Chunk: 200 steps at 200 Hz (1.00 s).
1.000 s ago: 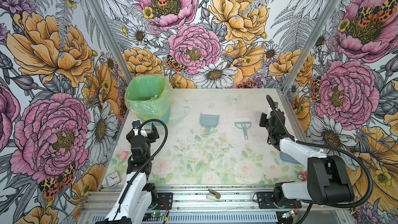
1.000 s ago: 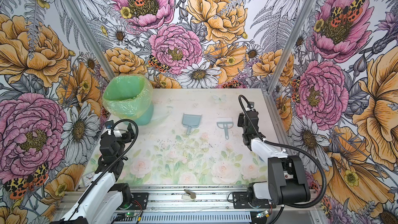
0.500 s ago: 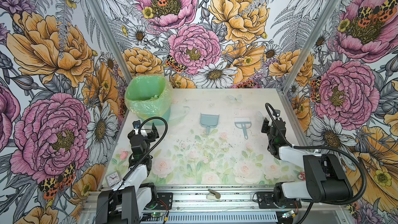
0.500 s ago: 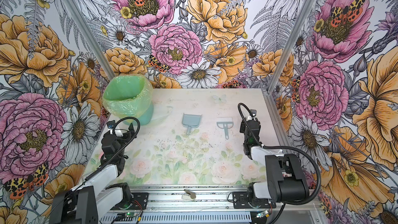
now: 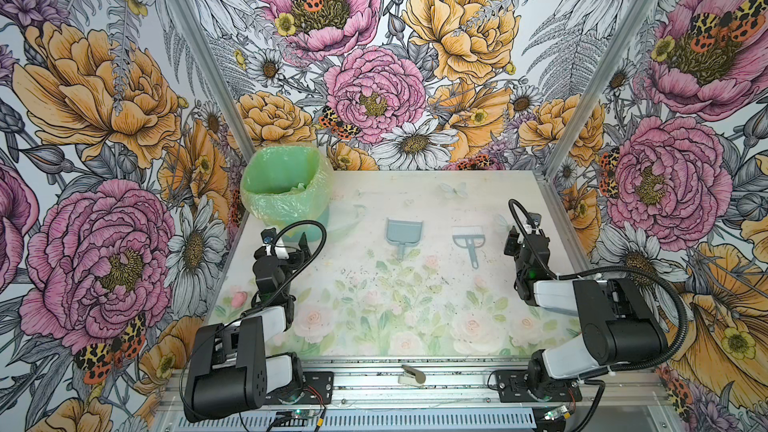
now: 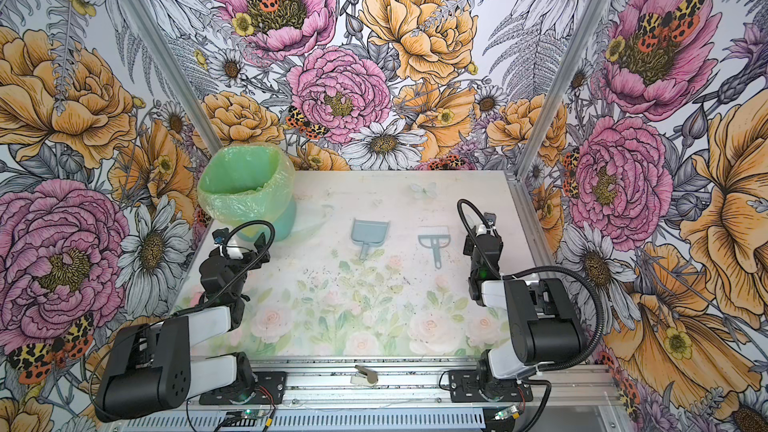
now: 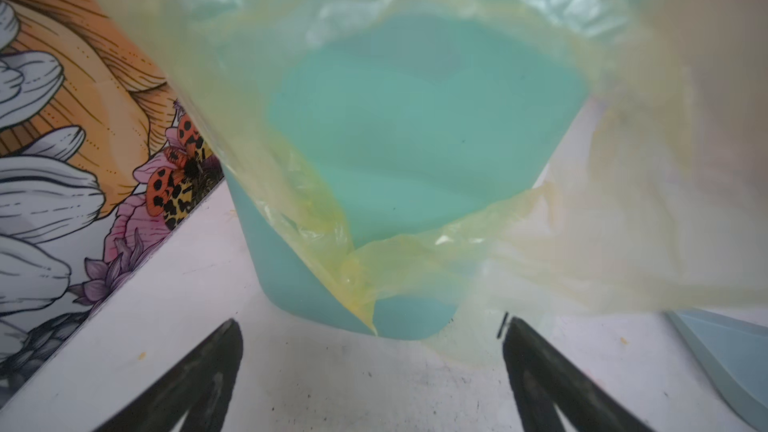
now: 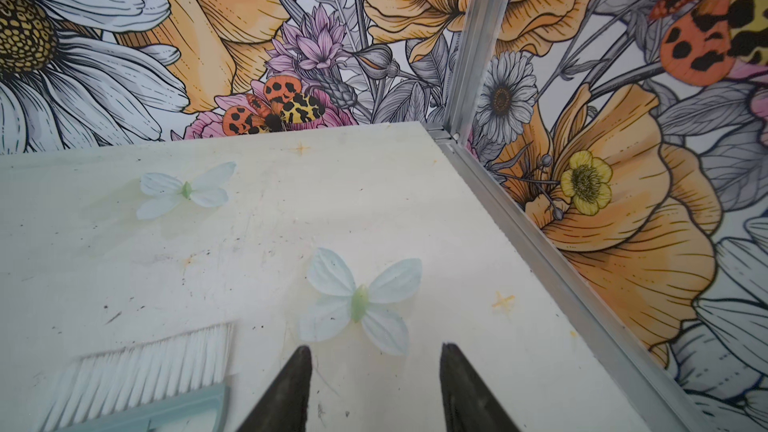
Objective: Sweep away the paper scraps from the table
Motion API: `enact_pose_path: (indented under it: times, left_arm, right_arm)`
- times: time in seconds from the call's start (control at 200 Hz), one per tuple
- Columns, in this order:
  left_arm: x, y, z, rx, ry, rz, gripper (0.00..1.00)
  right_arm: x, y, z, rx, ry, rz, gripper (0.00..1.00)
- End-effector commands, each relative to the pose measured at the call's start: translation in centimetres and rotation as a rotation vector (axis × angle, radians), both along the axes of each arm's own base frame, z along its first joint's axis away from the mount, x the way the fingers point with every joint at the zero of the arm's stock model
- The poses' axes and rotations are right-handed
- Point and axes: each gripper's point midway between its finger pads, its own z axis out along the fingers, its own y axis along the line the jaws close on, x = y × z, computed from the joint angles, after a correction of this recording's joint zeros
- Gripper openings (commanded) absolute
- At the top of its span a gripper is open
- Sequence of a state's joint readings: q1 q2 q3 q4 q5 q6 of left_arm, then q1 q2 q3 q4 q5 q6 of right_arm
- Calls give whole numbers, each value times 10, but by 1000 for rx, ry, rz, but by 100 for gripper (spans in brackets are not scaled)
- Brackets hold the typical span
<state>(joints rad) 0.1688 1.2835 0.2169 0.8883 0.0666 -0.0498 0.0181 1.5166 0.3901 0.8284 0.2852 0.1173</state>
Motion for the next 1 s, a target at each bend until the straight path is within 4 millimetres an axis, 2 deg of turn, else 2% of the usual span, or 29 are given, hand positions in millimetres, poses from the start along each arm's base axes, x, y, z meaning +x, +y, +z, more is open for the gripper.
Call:
enact_pose_path:
  times: [0.0, 0.195, 0.29, 0.39, 0.5, 0.6, 0.65, 0.741, 0.791, 0.996]
  left_arm:
    - [4, -11, 21, -24, -109, -70, 99]
    - [9, -15, 10, -34, -136, -73, 99]
    - [14, -11, -6, -44, -129, -46, 99]
    - [14, -10, -6, -45, -126, -44, 99]
    - [26, -15, -11, -29, -68, -53, 99]
    - [49, -27, -19, 23, 47, -63, 99]
    - [50, -32, -20, 76, 65, -25, 99]
    - [50, -30, -20, 58, 60, -33, 99]
    - [50, -30, -20, 58, 55, -32, 99]
    - [49, -29, -20, 57, 58, -34, 99]
  right_arm:
    - [-1, -4, 4, -6, -41, -17, 52]
    - [0, -3, 4, -8, -42, -17, 52]
    - [-1, -3, 3, -9, -39, -16, 53]
    - [-1, -4, 4, -8, -41, -18, 56]
    - [0, -4, 4, -7, -39, -19, 66]
    - [0, -4, 4, -7, -39, -19, 78]
    - [0, -4, 4, -7, -40, -19, 83]
    - [0, -3, 4, -8, -39, -17, 87]
    - [0, -4, 4, -8, -38, -19, 99]
    - [0, -4, 4, -7, -38, -19, 100]
